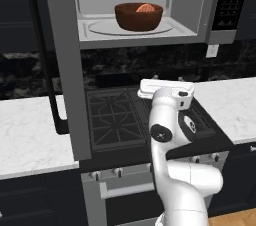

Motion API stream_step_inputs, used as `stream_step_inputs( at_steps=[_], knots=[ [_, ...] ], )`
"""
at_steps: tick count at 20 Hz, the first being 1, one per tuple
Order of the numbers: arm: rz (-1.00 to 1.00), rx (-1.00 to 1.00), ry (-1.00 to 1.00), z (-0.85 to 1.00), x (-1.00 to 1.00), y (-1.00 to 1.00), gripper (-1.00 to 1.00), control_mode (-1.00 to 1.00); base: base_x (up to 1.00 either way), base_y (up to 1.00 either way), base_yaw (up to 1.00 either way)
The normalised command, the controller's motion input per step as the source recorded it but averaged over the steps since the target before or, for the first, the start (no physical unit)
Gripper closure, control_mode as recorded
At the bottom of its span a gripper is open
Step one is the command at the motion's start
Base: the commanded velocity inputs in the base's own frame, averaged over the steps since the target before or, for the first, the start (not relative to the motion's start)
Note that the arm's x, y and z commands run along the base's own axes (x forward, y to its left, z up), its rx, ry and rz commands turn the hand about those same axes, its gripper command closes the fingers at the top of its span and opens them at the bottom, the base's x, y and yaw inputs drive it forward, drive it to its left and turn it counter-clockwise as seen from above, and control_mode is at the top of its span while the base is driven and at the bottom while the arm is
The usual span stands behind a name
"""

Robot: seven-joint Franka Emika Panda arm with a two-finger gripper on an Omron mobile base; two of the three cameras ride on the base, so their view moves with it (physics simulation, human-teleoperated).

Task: Open the microwave, place the bowl with waffle inside the microwave, then close the microwave door and turn it on.

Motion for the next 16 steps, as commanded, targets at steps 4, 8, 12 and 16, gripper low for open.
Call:
stream_step_inputs(
  at_steps=[4, 8, 12, 16],
  knots=[
    [-0.03, -0.12, -0.06, -0.15, -0.57, 0.48, -1.00, -1.00, 0.00, 0.00, 0.00],
    [0.00, -0.04, -0.09, -0.14, -0.78, 0.34, -1.00, -1.00, 0.00, 0.00, 0.00],
    [0.00, 0.00, -0.08, 0.00, -0.80, 0.64, -1.00, -1.00, 0.00, 0.00, 0.00],
    [0.00, -0.01, -0.03, -0.03, -0.63, 0.70, -1.00, -1.00, 0.00, 0.00, 0.00]
  ],
)
